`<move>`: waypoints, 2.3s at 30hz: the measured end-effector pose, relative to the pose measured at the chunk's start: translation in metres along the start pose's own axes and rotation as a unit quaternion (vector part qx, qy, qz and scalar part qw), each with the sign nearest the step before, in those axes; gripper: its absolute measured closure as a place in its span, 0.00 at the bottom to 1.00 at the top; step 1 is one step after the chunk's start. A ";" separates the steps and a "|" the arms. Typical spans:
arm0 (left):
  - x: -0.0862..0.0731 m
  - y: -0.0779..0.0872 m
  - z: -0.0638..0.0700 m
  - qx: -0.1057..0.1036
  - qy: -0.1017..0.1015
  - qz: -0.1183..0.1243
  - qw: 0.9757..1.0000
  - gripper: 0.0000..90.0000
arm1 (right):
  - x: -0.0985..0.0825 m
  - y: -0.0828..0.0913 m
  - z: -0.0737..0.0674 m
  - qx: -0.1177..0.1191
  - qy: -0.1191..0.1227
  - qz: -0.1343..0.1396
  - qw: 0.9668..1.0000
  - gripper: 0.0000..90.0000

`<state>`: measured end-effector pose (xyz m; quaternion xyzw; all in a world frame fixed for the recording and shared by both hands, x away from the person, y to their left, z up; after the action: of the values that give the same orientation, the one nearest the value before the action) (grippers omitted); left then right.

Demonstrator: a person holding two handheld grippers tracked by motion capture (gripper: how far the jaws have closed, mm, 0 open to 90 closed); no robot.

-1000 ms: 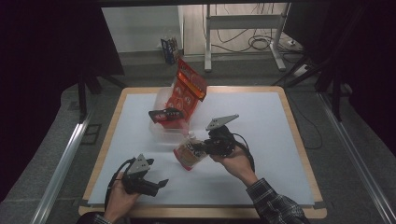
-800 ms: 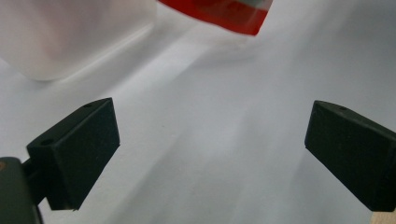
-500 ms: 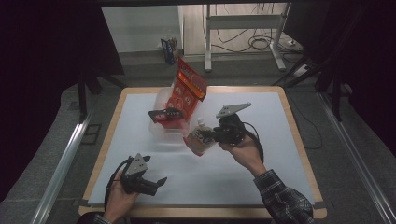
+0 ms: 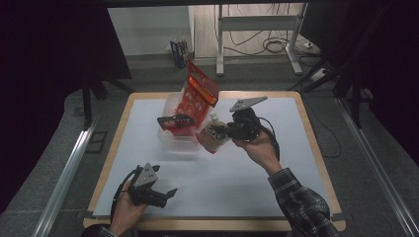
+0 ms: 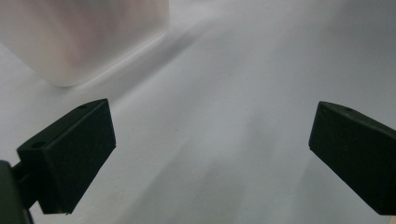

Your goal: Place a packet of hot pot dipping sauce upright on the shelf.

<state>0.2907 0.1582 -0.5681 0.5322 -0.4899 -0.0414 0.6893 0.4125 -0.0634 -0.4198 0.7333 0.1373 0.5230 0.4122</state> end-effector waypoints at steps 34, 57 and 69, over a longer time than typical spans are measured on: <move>-0.002 -0.001 0.002 0.008 -0.008 -0.008 1.000 0.01 | 0.056 -0.074 -0.015 0.029 0.047 -0.034 0.998 0.98; -0.002 -0.001 0.003 0.012 -0.014 -0.011 1.000 0.01 | 0.062 -0.124 -0.021 0.020 0.058 -0.080 0.995 0.96; -0.002 0.000 0.003 0.012 -0.014 -0.010 1.000 0.01 | 0.068 -0.134 -0.031 0.006 0.078 -0.079 0.994 0.78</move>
<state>0.2878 0.1573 -0.5695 0.5446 -0.4943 -0.0502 0.6757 0.4442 0.0768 -0.4723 0.6793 0.2300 0.5438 0.4357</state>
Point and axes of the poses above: each handheld gripper's, and its own axes: y roughly backward along the jaws, x roughly out of its top, z roughly to its right, the point moved 7 cm from there along -y, roughly forward along the jaws, and after that the axes turned 14 degrees about -z, right-handed, at the moved point
